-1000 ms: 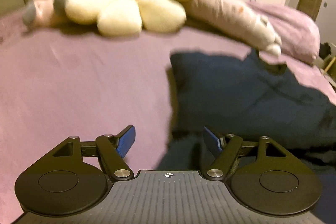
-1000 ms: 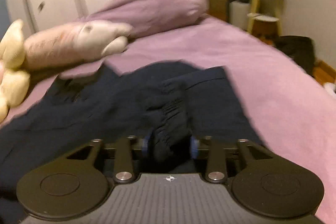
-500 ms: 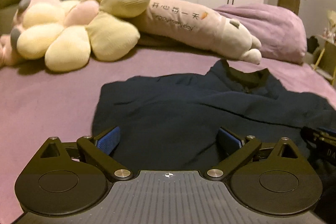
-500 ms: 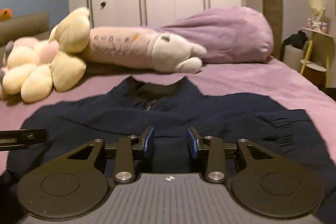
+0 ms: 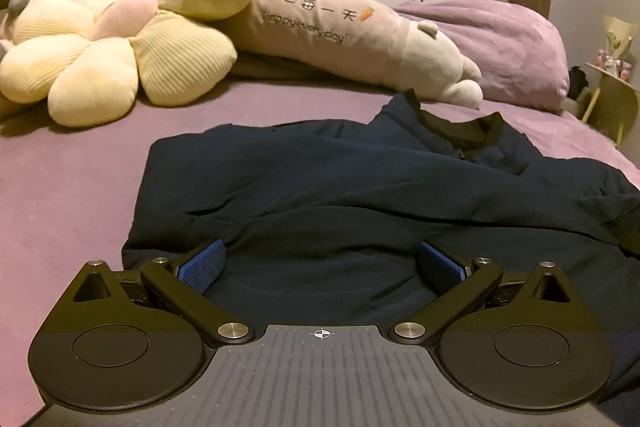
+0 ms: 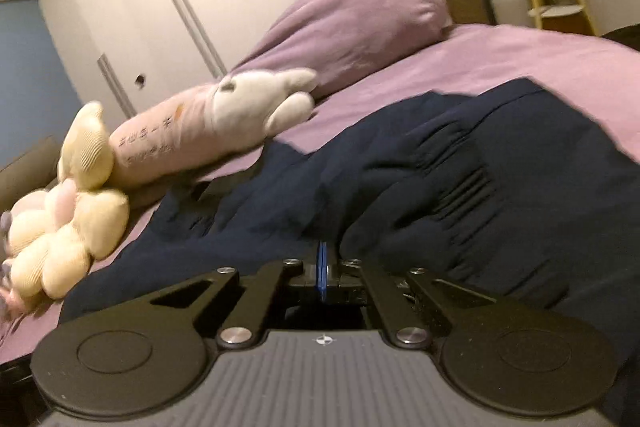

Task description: Fold large clothes

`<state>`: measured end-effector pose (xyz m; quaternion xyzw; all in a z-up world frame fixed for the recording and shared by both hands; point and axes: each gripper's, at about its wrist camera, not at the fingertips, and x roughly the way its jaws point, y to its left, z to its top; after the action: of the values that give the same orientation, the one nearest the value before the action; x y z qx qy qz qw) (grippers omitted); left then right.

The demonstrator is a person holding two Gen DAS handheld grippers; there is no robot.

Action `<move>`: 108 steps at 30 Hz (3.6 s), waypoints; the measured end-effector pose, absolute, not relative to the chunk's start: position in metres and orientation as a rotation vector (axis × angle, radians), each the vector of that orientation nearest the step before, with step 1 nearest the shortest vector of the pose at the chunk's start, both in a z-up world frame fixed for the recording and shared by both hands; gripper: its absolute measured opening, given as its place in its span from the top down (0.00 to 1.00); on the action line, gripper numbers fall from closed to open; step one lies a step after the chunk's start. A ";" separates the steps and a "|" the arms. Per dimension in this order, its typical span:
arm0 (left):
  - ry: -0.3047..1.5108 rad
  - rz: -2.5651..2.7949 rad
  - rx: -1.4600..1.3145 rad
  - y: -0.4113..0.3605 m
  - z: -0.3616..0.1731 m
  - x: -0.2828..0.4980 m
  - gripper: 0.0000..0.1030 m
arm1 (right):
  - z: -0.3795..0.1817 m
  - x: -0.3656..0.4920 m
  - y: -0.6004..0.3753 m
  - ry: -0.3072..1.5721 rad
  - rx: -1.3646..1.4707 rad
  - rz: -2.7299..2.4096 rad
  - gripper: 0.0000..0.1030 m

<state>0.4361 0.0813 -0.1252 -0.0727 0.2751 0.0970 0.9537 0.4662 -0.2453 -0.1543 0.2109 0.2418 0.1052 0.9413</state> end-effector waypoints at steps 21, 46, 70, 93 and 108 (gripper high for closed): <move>0.572 0.153 -0.113 0.084 -0.115 0.401 0.00 | -0.143 0.378 -0.330 0.611 0.834 0.139 0.46; 0.683 0.141 -0.256 0.107 -0.094 0.355 0.00 | -0.147 0.411 -0.342 0.698 1.057 0.200 0.69; 0.826 0.231 -0.277 0.126 -0.113 0.337 0.00 | -0.158 0.404 -0.331 0.760 0.768 0.080 1.00; 0.957 0.107 -0.334 0.157 -0.087 0.063 0.00 | -0.136 0.119 -0.425 0.831 0.550 0.122 0.36; 0.995 0.021 -0.447 0.168 -0.098 0.056 0.16 | -0.153 0.123 -0.460 0.939 0.708 0.212 0.54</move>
<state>0.0561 0.1677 -0.0985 -0.2127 0.4732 0.0100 0.8548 0.1234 -0.4597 -0.1529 0.3332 0.4418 0.1000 0.8269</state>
